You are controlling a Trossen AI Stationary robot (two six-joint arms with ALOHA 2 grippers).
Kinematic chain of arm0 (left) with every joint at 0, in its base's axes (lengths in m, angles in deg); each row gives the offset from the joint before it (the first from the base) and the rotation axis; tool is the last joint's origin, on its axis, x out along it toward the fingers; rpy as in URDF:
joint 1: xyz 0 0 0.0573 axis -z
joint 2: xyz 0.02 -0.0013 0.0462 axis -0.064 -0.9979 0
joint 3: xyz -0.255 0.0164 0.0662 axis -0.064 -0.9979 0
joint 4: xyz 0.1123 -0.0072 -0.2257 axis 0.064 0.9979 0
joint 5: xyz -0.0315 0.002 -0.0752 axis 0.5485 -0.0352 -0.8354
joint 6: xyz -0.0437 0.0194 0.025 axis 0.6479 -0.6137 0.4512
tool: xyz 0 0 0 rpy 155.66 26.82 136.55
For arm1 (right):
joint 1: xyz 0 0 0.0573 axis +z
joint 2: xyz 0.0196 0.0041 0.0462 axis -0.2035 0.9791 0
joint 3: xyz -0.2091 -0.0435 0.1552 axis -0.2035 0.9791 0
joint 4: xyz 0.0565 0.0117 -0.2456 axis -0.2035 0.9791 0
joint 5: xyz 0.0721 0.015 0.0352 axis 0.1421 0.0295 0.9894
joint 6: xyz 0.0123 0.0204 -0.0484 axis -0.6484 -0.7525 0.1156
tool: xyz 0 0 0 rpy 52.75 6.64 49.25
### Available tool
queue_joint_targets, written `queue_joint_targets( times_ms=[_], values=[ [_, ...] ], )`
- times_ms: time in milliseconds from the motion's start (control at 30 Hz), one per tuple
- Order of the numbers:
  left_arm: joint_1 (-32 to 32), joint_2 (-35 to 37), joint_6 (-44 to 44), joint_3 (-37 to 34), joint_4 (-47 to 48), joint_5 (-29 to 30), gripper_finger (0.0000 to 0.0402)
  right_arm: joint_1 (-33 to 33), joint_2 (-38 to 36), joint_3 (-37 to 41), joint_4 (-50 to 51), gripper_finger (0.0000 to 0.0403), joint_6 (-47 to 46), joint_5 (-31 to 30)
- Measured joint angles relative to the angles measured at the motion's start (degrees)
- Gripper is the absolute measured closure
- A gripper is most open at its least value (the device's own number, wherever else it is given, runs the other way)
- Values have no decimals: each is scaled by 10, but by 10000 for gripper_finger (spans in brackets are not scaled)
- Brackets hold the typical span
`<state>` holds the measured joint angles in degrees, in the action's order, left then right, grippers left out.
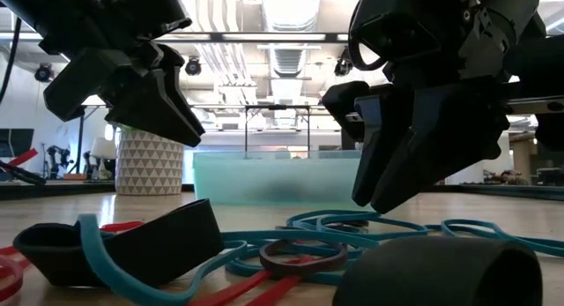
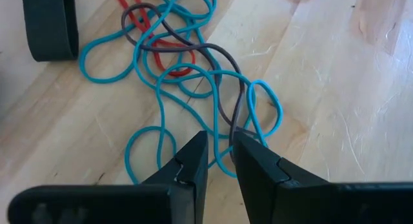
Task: Pick and place rubber bands into bin
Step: Put the blue rubber band into the green bin
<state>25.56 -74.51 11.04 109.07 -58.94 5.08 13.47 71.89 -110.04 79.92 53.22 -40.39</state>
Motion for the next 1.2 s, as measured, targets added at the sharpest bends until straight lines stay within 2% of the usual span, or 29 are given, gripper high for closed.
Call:
queue_joint_targets(
  times_ms=[967,1200],
  values=[
    [0,0,0,0,-1,0,299,-10,0,17,-1,335,-29,0],
    [0,0,0,0,-1,0,299,-10,0,20,-1,363,-30,21]
  ],
)
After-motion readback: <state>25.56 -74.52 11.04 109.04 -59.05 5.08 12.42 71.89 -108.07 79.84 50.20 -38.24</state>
